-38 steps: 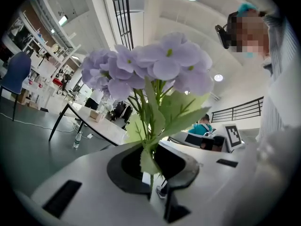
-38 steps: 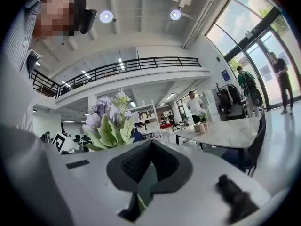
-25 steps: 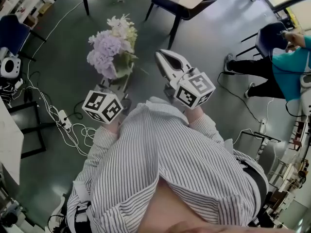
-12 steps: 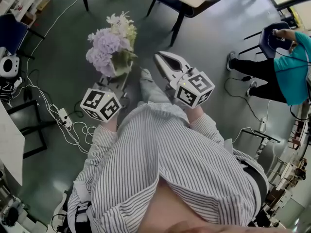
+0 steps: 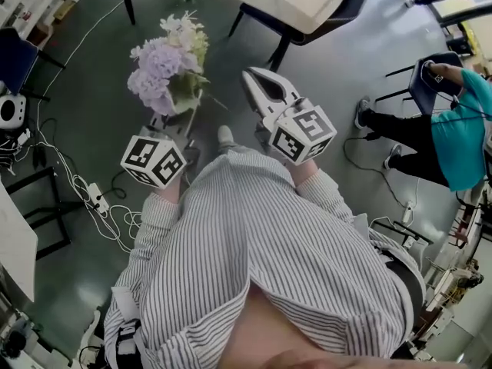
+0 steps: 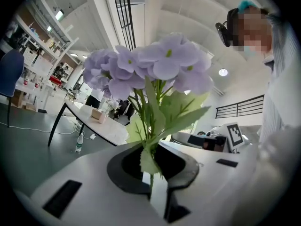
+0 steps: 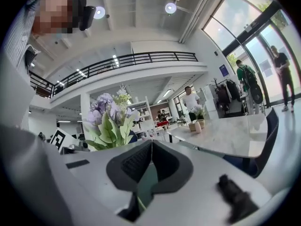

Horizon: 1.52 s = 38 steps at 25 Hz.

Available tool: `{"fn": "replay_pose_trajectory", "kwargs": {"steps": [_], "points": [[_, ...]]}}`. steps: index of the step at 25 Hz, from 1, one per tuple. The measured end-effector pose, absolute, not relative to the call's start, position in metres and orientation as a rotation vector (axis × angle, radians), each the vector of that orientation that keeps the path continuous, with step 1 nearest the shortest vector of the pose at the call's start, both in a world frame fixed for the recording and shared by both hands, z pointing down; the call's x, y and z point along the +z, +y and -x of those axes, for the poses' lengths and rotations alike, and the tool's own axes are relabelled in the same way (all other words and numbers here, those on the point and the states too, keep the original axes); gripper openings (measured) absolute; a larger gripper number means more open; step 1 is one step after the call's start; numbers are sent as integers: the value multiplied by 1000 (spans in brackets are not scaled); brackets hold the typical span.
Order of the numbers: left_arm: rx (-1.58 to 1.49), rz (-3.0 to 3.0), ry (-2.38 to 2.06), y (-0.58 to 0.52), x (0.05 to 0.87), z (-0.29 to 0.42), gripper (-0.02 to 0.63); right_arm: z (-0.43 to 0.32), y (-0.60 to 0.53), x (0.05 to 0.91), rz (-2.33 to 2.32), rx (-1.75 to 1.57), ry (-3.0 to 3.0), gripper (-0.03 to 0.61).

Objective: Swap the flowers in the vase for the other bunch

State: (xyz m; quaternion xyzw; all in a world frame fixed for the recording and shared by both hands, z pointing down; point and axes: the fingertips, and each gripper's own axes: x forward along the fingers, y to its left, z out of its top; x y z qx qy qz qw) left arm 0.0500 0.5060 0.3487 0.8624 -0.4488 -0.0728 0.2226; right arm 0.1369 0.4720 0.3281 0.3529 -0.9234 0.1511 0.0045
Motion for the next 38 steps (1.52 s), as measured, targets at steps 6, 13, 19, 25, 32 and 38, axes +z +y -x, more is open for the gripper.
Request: {"fn": "replay_pose_trajectory", "kwargs": {"steps": [6,13,19,25,32,38], "points": [[-204,-2333,-1309,434,350,-43,49,-141,389,322,-1154,445,-2902,17],[-203,-2319,-1337,361,358,-30,49,-122,324,337,-1050,475,-2919,17],[-196,-2314,-1334,321,358,-31,49,-114,289,344,-990,485,-2907,17],[-206,-2288,-1328,285,364,-22,49,-111,256,357,-1002,529,-2868,17],[-185,-2291,-1317,242,372,-15,49,-106,211,368,-1034,581,-2852,17],[-184,-2308,-1302,187,372,1,49,-88,160,364,-1054,556,-2856,17]]}}
